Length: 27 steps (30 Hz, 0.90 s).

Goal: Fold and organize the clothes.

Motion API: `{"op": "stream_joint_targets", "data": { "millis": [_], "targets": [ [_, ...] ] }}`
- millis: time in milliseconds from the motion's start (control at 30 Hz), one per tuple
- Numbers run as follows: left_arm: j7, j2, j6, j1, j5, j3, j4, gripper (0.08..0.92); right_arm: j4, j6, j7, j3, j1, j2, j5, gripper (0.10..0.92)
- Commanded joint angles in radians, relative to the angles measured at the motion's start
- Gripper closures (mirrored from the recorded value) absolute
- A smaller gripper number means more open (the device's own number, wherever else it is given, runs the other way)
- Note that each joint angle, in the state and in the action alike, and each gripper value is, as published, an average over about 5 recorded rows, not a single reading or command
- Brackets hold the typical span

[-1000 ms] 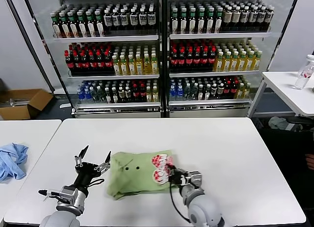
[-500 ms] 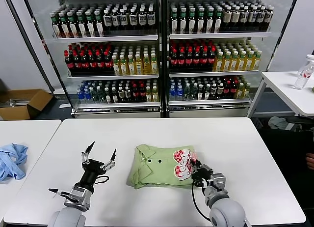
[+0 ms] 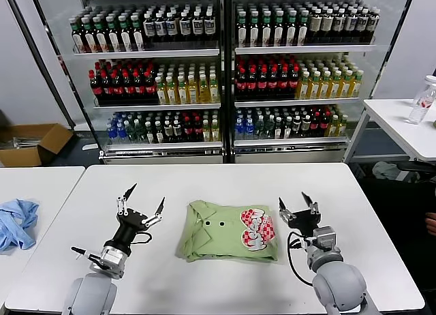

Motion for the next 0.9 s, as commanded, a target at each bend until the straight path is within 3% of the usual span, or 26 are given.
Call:
{"op": "stream_joint_targets", "data": {
  "millis": [33, 200, 900],
  "targets": [
    [-0.038, 0.028, 0.201, -0.033, -0.378, 0.004, -0.019, 0.177, -0.090, 0.097, -0.030, 0.026, 0.051, 0.015, -0.160, 0.280],
    [-0.028, 0.032, 0.180, -0.045, -0.373, -0.002, 0.002, 0.177, -0.100, 0.103, -0.030, 0.036, 0.060, -0.004, -0.146, 0.207],
    [-0.032, 0.044, 0.180, -0.076, -0.342, 0.000, 0.033, 0.177, -0.154, 0.178, -0.024, 0.041, 0.088, -0.006, -0.193, 0.203]
  ]
}}
